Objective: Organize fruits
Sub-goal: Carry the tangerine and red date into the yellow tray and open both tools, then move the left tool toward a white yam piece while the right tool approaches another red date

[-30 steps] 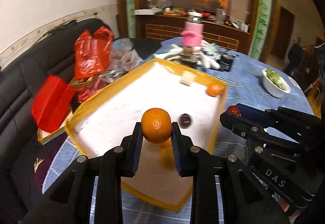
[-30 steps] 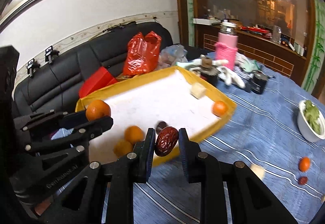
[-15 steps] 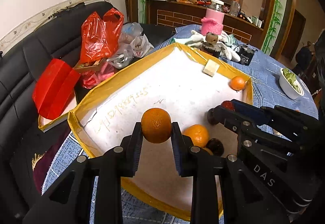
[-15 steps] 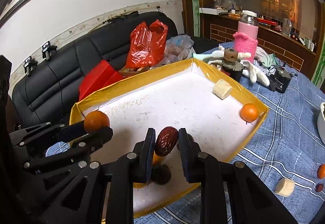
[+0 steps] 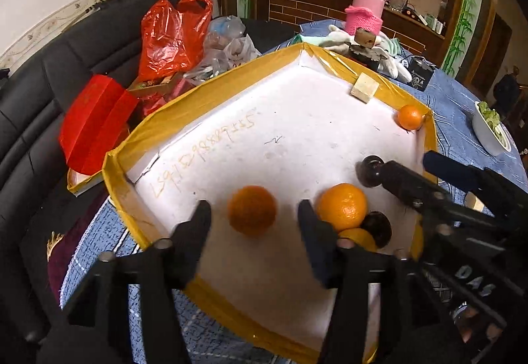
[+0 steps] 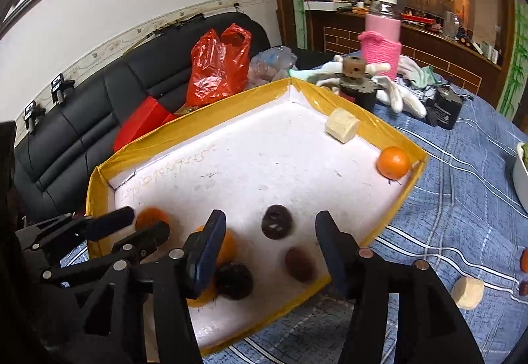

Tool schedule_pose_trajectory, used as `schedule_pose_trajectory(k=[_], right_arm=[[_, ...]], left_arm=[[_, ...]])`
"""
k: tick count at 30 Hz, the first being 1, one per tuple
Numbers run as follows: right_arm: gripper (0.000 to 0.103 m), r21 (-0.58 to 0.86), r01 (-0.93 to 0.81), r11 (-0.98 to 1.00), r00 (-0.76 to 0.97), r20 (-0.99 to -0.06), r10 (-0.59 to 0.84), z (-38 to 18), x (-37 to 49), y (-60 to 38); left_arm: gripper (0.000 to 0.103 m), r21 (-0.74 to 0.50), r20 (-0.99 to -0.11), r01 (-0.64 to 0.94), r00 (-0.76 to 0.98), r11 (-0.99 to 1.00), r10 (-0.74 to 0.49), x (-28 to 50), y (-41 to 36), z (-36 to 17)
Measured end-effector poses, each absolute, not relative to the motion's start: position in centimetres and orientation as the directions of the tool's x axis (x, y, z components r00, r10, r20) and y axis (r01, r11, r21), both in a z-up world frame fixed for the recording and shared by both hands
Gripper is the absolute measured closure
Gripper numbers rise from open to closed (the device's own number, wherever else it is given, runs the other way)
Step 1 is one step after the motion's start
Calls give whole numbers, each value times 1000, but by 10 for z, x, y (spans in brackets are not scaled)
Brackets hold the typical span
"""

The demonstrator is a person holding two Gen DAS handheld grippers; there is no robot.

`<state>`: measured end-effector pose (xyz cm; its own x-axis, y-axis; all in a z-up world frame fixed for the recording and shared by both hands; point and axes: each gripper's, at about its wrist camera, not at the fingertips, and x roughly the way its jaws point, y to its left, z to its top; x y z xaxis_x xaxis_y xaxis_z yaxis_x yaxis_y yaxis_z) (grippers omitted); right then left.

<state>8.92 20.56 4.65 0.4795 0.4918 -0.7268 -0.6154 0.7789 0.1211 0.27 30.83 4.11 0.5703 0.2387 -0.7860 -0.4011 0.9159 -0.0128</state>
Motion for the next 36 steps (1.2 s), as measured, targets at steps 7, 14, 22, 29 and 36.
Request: schedule_pose_trajectory(k=[7,14,22,29,36], right_arm=[[38,139,-616,776,499,-693,520,63,70,183],[38,130,-603,787,544,-655,524,84,49,142],[38,149,-558,816,580,-634,512,92,41,86],[38,154,-512,845,608,-630,483,94,44,42],[29,159,-469,869,644,-612,460,103,48,-5]], left_arm=[[47,15,-783,-377,572,926,246,-10,288,39],[46,25,-763,-342,601,940,239,-33,251,49],[46,-18,-783,-246,607,969,139,-35,205,51],[47,-17,-783,-186,613,982,103,-30,170,54],[27,-65,-700,-216,705,974,110,-32,175,89]])
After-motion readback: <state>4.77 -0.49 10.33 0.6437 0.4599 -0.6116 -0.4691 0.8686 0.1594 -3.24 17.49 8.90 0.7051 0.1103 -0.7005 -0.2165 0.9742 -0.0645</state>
